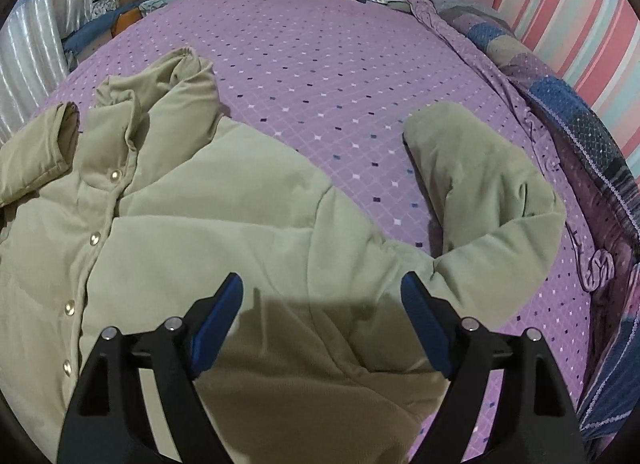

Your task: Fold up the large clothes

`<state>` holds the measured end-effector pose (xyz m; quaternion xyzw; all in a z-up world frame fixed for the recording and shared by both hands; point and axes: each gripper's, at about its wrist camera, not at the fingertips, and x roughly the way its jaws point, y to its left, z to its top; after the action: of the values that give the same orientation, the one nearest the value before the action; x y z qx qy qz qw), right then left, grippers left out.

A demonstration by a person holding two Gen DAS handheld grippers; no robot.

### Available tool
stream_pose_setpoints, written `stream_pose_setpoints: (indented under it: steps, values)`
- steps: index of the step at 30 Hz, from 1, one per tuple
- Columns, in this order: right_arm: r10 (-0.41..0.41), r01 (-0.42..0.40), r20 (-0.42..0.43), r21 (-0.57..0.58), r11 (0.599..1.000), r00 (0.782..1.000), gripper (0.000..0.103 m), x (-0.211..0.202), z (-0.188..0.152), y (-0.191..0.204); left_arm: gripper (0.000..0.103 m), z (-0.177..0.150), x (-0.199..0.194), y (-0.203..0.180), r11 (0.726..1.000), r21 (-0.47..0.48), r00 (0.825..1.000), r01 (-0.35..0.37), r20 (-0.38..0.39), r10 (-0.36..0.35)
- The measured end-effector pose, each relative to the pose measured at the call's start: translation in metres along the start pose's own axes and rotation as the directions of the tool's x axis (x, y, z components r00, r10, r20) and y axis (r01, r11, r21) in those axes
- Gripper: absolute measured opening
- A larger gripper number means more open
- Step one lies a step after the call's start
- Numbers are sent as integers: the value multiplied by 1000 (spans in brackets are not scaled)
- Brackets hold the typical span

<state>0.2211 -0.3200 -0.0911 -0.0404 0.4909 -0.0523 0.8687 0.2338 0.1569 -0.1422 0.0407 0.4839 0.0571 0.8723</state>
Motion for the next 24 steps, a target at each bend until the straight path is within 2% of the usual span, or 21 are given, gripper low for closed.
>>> stream_pose_setpoints:
  steps: [7,10,12,14,16,17,20,22,24]
  values:
    - [-22,21,-4,-44,999,1000,82,13,7,9,100,39,67,-79,988,150,996,36,-87,-23]
    - [-42,40,-28,-55,998,999,82,26,8,10,88,34,99,-98,970,243,992,-9,-117,38]
    - [-49,46,-38,-64,997,998,82,32,6,10,76,29,103,-99,967,253,992,4,-123,28]
    - [-60,56,-44,-73,996,997,82,35,2,9,42,32,94,-92,976,211,991,50,-128,-23]
    - [-57,54,-41,-64,997,998,82,34,-1,5,23,38,78,-78,982,140,986,124,-127,-107]
    - [-55,53,-40,-58,997,998,82,33,-1,3,18,42,68,-68,981,91,979,174,-120,-162]
    - [-62,61,-36,-30,998,997,82,30,-4,-7,17,49,37,-49,965,12,963,263,-68,-262]
    - [-54,54,-35,-2,999,998,82,27,-7,-15,16,49,12,-46,940,-9,940,341,-24,-341]
    - [-51,52,-37,14,999,998,82,26,-8,-20,16,50,-18,-58,911,27,910,412,29,-413]
